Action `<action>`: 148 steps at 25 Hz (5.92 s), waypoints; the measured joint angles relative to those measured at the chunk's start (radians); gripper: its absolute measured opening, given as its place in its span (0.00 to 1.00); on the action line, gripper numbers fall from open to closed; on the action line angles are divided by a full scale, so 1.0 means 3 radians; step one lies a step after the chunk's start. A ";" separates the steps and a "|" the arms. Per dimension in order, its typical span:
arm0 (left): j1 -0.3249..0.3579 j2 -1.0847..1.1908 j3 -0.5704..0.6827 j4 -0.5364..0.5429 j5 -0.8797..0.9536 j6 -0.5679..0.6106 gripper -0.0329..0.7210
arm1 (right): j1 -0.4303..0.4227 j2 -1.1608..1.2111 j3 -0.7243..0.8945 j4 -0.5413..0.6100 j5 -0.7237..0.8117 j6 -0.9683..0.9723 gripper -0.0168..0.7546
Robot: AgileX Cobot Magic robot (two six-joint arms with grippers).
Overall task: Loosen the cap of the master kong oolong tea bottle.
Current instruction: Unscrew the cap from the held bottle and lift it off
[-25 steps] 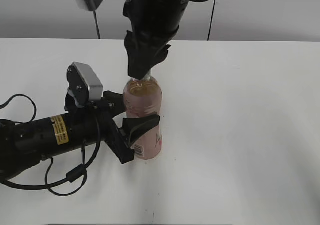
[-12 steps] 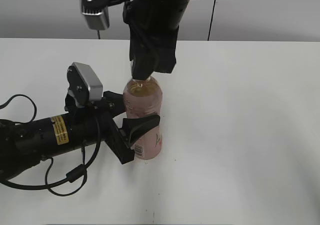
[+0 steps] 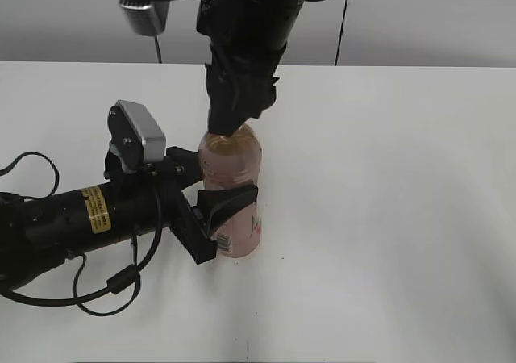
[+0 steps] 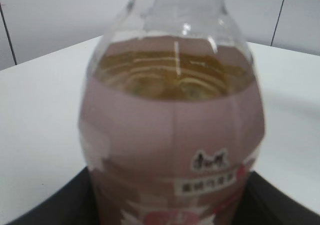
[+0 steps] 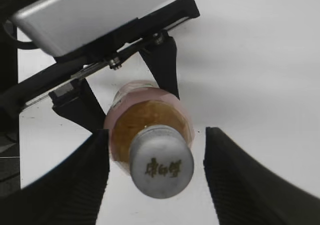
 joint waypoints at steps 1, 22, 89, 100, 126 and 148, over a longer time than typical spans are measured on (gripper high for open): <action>0.0000 0.0000 0.0000 0.0000 0.0000 0.0000 0.56 | 0.0000 0.0000 0.0000 0.0008 0.0000 0.0027 0.61; 0.0000 0.0000 0.0000 -0.0003 0.0000 0.0000 0.56 | 0.0000 -0.0070 -0.0079 -0.0057 0.0000 0.4022 0.65; 0.0000 0.0000 0.0000 0.0001 0.0000 0.0000 0.56 | 0.0030 0.0000 -0.0384 -0.0225 -0.0001 0.3180 0.73; 0.0000 0.0000 0.0000 0.0001 0.0003 0.0000 0.56 | 0.0030 -0.0001 -0.0374 -0.0246 -0.0001 0.3856 0.65; 0.0000 0.0000 -0.0007 0.0004 0.0003 0.0000 0.56 | 0.0030 -0.0008 -0.0032 -0.0126 -0.0008 0.2089 0.38; 0.0000 0.0000 -0.0006 -0.0002 0.0008 -0.0010 0.56 | 0.0040 -0.0207 -0.0024 -0.0091 0.0002 -0.0428 0.37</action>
